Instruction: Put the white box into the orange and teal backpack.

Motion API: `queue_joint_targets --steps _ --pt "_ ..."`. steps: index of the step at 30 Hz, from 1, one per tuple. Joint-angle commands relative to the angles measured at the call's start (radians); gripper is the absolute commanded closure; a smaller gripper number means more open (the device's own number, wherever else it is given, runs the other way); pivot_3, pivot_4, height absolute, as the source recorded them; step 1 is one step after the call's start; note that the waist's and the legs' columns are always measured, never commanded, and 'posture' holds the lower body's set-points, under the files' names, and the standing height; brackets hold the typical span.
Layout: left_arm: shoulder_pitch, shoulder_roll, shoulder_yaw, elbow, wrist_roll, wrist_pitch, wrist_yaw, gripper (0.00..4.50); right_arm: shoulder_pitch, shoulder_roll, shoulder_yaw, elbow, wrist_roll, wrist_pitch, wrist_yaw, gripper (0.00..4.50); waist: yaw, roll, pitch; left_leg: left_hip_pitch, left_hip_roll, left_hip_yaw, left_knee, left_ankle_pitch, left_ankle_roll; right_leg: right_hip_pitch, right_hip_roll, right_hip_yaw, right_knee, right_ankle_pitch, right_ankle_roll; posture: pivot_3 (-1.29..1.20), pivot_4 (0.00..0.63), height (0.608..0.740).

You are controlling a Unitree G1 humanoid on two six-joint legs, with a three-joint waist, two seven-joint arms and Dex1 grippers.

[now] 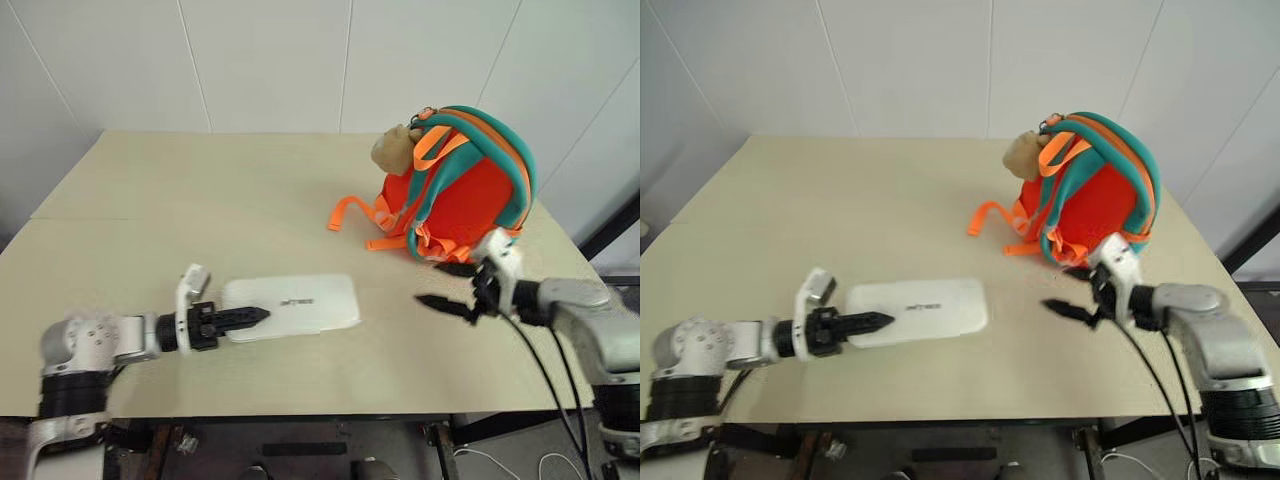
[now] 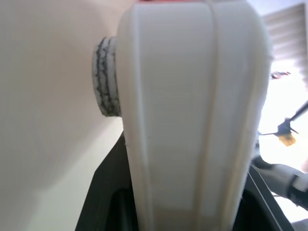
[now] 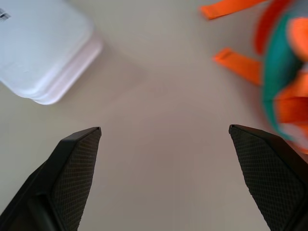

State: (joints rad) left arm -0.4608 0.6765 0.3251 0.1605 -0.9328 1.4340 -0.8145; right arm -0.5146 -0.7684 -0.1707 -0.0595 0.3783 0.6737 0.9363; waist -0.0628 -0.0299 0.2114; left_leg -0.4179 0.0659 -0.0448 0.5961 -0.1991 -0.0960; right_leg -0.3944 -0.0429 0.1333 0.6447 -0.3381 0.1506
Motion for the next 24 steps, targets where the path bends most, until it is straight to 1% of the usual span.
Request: queue_joint_targets --steps 1,4,7,11,14,17,19,22,24 --pt "0.043 0.018 -0.008 -0.052 0.013 -0.073 -0.040 3.16 -0.115 0.022 -0.020 0.073 -0.014 -0.032 -0.083 0.00 0.002 0.000 0.000 0.000 0.000 0.001 0.000 0.000 0.000 0.000 -0.001 0.000 -0.001 0.000 0.000 0.00 0.150 0.740" --pt "0.055 0.025 -0.041 -0.072 0.026 -0.104 -0.053 3.16 -0.225 0.072 0.009 0.201 -0.050 -0.082 -0.146 0.00 0.004 -0.001 0.000 -0.001 0.000 0.001 0.000 0.000 0.000 0.000 -0.001 0.000 -0.003 0.001 -0.001 0.00 0.150 0.740" --pt "0.040 0.011 -0.032 -0.087 0.012 -0.111 -0.040 3.16 -0.387 0.168 0.032 0.413 -0.102 -0.155 -0.250 0.00 0.004 -0.001 0.000 -0.001 0.000 0.001 0.000 0.000 0.000 0.000 -0.001 0.000 -0.003 0.002 0.000 0.00 0.150 0.740" --pt "0.046 -0.010 -0.007 -0.119 -0.007 -0.110 -0.013 3.16 -0.559 0.267 0.075 0.708 -0.191 -0.319 -0.344 0.00 0.000 -0.001 0.000 -0.003 0.000 0.001 -0.001 0.000 0.000 -0.002 -0.001 0.000 -0.003 0.002 0.000 0.00 0.150 0.740" --pt "0.065 -0.029 0.028 -0.145 -0.027 -0.101 0.016 3.16 -0.643 0.316 0.078 0.890 -0.235 -0.439 -0.416 0.00 -0.002 -0.001 0.000 -0.003 0.000 0.001 -0.004 0.000 0.000 -0.003 -0.001 0.000 -0.003 0.001 -0.001 0.00 0.150 0.740" --pt "0.104 -0.050 0.073 -0.199 -0.052 -0.093 0.055 3.16 -0.652 0.359 0.067 0.969 -0.237 -0.552 -0.422 0.64 -0.010 -0.001 0.000 -0.003 0.000 0.001 -0.005 0.000 -0.002 -0.003 -0.001 0.000 -0.005 0.000 -0.001 0.00 0.150 0.740" --pt "0.121 -0.059 0.112 -0.222 -0.080 -0.083 0.081 3.16 -0.631 0.377 0.060 0.959 -0.218 -0.585 -0.382 1.30 -0.015 -0.001 0.000 -0.004 0.000 0.001 -0.005 0.000 -0.002 -0.003 -0.001 -0.001 -0.006 0.000 -0.001 0.00 0.150 0.740" --pt "0.146 -0.057 0.158 -0.242 -0.104 -0.084 0.105 3.16 -0.594 0.398 0.051 0.889 -0.176 -0.623 -0.297 2.30 -0.020 -0.001 0.000 -0.004 0.000 0.001 -0.005 0.000 -0.002 -0.003 -0.001 -0.001 -0.005 0.000 -0.001 0.00 0.150 0.740" --pt "0.163 -0.045 0.181 -0.251 -0.107 -0.096 0.113 3.16 -0.564 0.409 0.058 0.794 -0.123 -0.615 -0.185 2.97 -0.022 -0.001 0.000 -0.003 0.000 0.001 -0.004 0.000 -0.002 -0.003 -0.001 -0.001 -0.003 0.000 -0.001 0.00 0.150 0.740"
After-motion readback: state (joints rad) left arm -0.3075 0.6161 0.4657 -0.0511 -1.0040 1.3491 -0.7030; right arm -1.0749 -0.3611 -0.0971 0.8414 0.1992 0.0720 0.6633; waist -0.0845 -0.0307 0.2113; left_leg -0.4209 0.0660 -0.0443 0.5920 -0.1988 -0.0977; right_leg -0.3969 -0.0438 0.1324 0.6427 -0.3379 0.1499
